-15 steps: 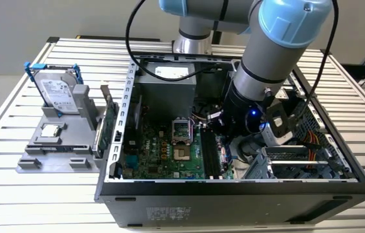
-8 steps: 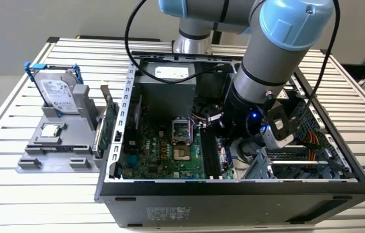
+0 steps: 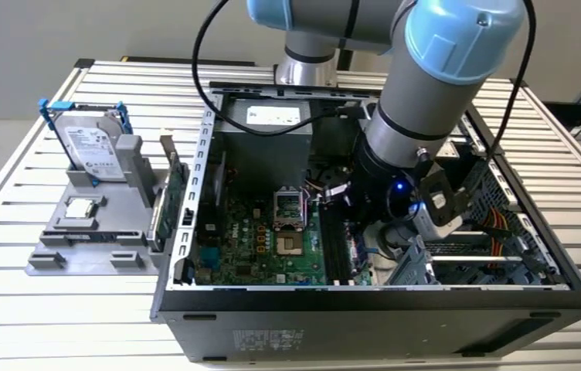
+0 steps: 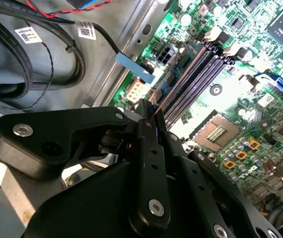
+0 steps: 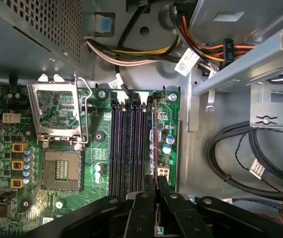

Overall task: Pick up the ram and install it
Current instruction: 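Insert the ram into the slot, then press down the ram until it locks into place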

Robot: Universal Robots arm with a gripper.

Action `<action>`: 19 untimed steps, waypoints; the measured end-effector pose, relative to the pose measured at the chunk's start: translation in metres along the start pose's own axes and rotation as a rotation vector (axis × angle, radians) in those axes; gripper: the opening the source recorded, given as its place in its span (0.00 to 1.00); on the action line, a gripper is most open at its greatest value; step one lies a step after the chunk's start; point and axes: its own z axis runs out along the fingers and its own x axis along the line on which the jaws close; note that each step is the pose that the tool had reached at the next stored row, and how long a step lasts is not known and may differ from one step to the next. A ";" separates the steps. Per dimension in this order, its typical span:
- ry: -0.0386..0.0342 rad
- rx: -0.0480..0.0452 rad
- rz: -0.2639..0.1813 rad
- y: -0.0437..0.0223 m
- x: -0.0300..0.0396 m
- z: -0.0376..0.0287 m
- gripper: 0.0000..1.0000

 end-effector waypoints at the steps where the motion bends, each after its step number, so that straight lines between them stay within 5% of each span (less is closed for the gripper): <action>1: 0.0000 0.0001 -0.001 -0.0004 0.0008 0.0003 0.00; 19: 0.0005 0.0006 -0.008 -0.0025 0.0061 0.0066 0.00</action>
